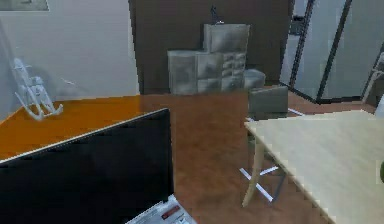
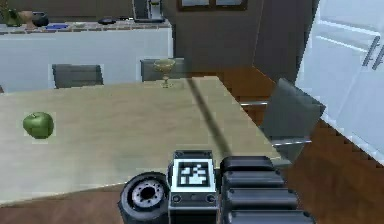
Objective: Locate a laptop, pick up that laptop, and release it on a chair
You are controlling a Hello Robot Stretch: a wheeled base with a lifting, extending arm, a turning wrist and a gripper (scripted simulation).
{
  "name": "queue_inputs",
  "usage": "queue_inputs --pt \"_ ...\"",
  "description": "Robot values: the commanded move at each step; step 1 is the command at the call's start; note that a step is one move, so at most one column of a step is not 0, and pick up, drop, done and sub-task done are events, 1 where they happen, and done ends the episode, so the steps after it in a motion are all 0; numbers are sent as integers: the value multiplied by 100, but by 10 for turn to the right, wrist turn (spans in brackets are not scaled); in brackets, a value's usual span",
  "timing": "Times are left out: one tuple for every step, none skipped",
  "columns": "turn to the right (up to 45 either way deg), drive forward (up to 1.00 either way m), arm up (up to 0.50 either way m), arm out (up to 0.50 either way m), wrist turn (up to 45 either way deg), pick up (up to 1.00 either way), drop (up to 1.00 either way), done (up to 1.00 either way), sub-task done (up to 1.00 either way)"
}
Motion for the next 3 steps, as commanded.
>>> queue_inputs --pt "0 100 0 0 0 0 0 0 0" --pt "-30 0 0 0 0 0 0 0 0" --pt "-450 0 0 0 0 0 0 0 0"
